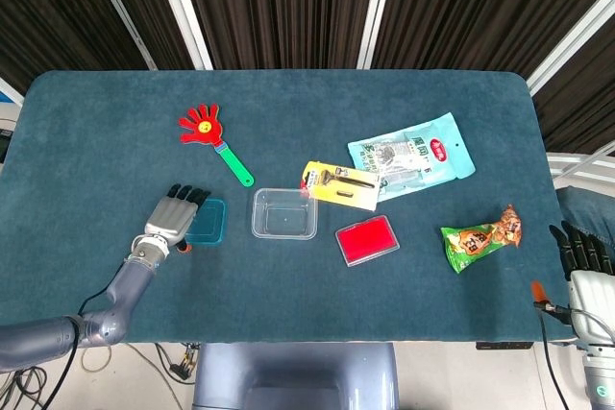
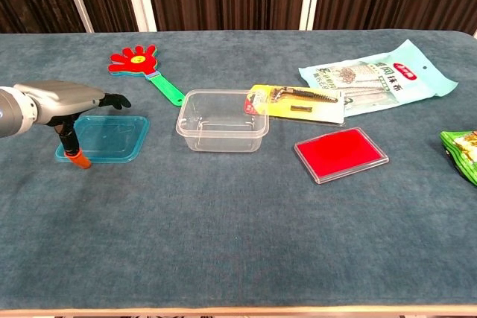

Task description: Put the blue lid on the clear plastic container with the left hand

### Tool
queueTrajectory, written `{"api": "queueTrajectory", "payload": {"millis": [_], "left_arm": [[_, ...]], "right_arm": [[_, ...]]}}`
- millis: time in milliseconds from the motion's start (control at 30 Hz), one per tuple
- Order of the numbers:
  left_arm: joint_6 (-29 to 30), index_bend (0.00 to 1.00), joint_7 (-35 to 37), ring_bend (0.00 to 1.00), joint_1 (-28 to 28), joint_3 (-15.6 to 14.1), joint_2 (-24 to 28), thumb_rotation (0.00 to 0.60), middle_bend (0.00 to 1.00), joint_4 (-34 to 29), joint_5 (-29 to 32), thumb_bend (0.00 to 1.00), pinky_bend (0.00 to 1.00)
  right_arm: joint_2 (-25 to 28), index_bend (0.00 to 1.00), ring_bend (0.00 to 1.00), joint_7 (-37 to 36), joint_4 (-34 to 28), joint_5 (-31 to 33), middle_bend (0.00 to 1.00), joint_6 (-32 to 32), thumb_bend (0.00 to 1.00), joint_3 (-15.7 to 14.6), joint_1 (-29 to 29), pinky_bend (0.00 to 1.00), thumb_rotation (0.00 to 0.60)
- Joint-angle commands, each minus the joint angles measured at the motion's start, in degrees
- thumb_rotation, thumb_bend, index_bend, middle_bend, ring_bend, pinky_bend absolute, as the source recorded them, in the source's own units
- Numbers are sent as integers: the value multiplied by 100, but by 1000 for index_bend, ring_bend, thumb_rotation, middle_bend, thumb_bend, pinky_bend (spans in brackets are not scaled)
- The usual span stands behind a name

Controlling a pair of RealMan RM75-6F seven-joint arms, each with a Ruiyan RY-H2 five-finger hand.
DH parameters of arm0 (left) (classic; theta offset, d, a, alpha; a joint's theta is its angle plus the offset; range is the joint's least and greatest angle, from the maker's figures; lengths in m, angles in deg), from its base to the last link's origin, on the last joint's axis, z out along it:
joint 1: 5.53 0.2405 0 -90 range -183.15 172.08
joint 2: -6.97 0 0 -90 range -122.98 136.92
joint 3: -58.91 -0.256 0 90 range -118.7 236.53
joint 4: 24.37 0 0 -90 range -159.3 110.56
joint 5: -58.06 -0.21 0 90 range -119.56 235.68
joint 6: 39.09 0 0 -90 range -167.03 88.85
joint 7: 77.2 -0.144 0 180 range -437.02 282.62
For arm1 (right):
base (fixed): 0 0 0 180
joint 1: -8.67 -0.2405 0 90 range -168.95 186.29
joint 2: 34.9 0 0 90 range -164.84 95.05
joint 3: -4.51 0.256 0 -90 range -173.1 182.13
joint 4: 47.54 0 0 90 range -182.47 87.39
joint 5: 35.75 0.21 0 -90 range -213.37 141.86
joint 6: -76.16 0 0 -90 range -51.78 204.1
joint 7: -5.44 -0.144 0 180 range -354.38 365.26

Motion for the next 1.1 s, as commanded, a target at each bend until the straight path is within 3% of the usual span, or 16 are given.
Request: {"api": "queueTrajectory", "payload": {"millis": [33,367,600,700,867,1100], "left_arm": [[-18,49,-40,0,-35,-44,-21,600,68,39,52,97,18],[4,49,-95,0,-94,-143,-83,600,123,145,210,99,18],[14,54,-136,0,-136,-210,-116,600,261,204,235,135,19],[49,66,-124,2,-137,-212,-122,600,313,213,248,186,19],[196,99,-15,6,-94,-184,-120,600,368,185,128,388,20],[262,104,96,6,-51,-136,-28,600,389,94,140,391,19]], "right_arm": [[0,12,0,0,-1,-1,0,3,390,4,-1,0,600],[5,12,0,5,-16,24,0,-6,390,13,2,0,600],[1,12,0,-14,-23,37,0,3,389,23,11,0,600],[0,12,0,-22,-23,38,0,0,390,18,15,0,600],[0,12,0,-38,-22,39,0,-1,390,15,21,0,600],[1,12,0,-47,-30,49,0,-10,390,18,23,0,600]]}}
